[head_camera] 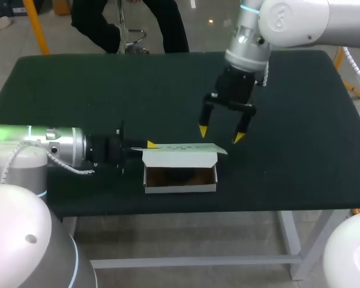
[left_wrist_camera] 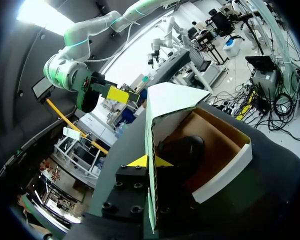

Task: Assemble the packaging by folding the flat box into shape, placing the metal phone stand inside, and closing the box properly

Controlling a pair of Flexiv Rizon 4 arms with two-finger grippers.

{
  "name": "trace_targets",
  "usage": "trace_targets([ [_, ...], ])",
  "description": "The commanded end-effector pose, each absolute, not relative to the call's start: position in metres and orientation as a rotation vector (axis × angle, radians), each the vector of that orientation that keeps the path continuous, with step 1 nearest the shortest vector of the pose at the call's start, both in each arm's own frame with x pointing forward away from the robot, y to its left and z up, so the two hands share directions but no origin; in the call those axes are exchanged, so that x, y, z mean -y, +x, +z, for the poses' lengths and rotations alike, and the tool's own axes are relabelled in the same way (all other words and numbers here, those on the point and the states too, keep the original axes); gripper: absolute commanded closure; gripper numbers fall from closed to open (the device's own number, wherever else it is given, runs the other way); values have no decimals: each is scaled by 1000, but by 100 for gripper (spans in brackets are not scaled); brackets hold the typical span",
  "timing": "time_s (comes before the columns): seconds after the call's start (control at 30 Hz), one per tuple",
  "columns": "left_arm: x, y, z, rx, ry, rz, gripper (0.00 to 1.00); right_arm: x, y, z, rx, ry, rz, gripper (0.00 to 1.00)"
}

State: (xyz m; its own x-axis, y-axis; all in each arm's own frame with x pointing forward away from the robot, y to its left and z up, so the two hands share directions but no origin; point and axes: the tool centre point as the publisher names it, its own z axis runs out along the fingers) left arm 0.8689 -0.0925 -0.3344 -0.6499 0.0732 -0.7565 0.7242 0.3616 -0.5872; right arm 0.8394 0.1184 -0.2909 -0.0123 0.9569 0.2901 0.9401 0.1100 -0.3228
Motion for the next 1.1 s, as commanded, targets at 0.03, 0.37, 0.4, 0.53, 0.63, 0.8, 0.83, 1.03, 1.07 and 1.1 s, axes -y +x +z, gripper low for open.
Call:
trace_targets([
  [0.03,92,864,-340,-1959,681,-1292,100,-119,842,-296,1948,-1822,76,0],
  [0.37,94,860,-347,-1943,695,-1229,100,-122,837,-306,1906,-1788,118,24],
  [0.4,94,859,-347,-1942,696,-1224,100,-122,836,-307,1902,-1786,125,35],
  [0.53,94,858,-350,-1938,695,-1207,100,-124,833,-313,1904,-1773,137,51],
  [0.63,93,858,-350,-1932,694,-1207,100,-124,831,-318,1905,-1760,145,55],
  [0.8,92,858,-352,-1925,688,-1194,100,-123,828,-326,1887,-1751,157,56],
  [0.83,92,858,-353,-1924,687,-1190,100,-122,827,-328,1884,-1748,157,57],
  [1.03,90,859,-355,-1916,681,-1187,100,-120,824,-337,1868,-1738,160,58],
  [1.07,90,859,-355,-1915,680,-1188,100,-120,824,-338,1866,-1737,161,58],
  [1.1,90,859,-355,-1914,680,-1188,100,-120,823,-339,1863,-1735,162,58],
])
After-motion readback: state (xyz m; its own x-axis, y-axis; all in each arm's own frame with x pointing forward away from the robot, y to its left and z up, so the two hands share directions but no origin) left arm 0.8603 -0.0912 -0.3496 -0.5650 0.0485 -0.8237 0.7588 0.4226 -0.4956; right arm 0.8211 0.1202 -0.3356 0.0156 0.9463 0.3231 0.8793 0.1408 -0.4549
